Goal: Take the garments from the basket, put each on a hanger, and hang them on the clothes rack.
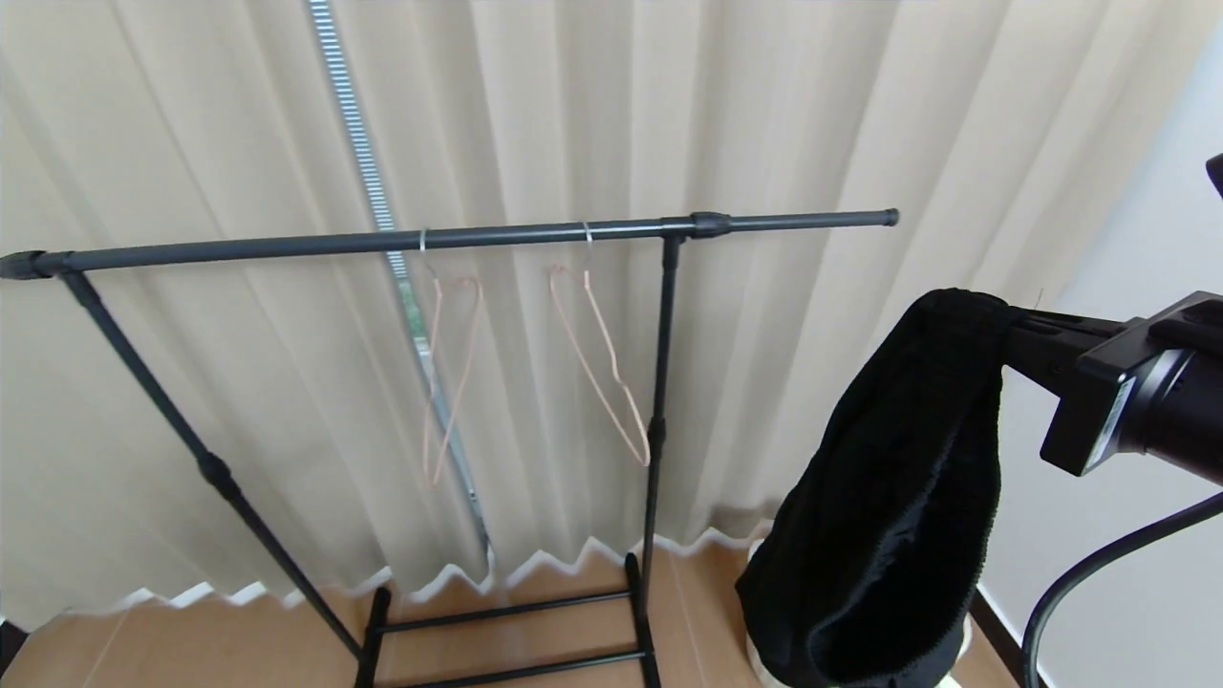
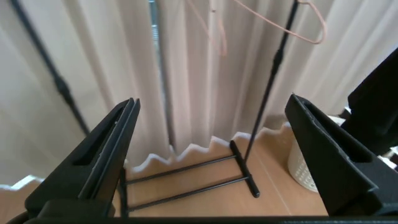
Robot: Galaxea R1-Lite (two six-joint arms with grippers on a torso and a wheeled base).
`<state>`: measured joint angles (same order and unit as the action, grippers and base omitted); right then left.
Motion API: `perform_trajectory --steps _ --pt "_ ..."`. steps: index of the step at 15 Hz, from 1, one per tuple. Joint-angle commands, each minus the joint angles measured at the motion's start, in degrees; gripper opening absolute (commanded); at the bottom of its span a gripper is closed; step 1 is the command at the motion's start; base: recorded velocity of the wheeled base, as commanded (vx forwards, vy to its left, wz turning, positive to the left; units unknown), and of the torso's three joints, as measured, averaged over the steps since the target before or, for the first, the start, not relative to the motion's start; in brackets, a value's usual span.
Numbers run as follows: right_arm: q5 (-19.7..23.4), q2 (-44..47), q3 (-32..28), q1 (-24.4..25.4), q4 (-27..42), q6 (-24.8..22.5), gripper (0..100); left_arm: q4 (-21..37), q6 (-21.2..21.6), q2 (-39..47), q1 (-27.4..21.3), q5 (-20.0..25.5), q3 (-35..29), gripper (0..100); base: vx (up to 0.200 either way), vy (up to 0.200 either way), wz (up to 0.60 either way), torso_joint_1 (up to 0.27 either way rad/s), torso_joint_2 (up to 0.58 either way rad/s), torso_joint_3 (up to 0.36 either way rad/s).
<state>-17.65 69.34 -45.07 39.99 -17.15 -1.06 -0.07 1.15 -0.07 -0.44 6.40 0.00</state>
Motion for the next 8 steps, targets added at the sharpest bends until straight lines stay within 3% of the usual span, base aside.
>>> perform_trajectory --steps 1,2,7,8 --pt "-0.01 0.18 0.16 0.01 0.01 -0.08 0 -0.01 0.00 0.07 0.00 0.02 0.00 100 0.000 0.000 0.60 0.002 0.00 -0.002" --pt "-0.01 0.09 0.16 0.01 0.01 -0.08 0 -0.01 0.08 0.07 0.00 0.10 0.00 100 0.000 0.000 0.60 0.007 0.00 0.002" --pt "-0.01 -0.08 0.16 0.01 0.01 -1.14 0 0.07 0.17 0.07 0.00 0.19 0.00 100 0.000 0.000 0.00 0.000 0.00 0.000" --pt "-0.01 -0.08 0.33 0.01 0.01 -1.22 0 0.07 0.17 0.07 0.00 0.19 0.00 100 0.000 0.200 0.00 0.002 0.00 0.002"
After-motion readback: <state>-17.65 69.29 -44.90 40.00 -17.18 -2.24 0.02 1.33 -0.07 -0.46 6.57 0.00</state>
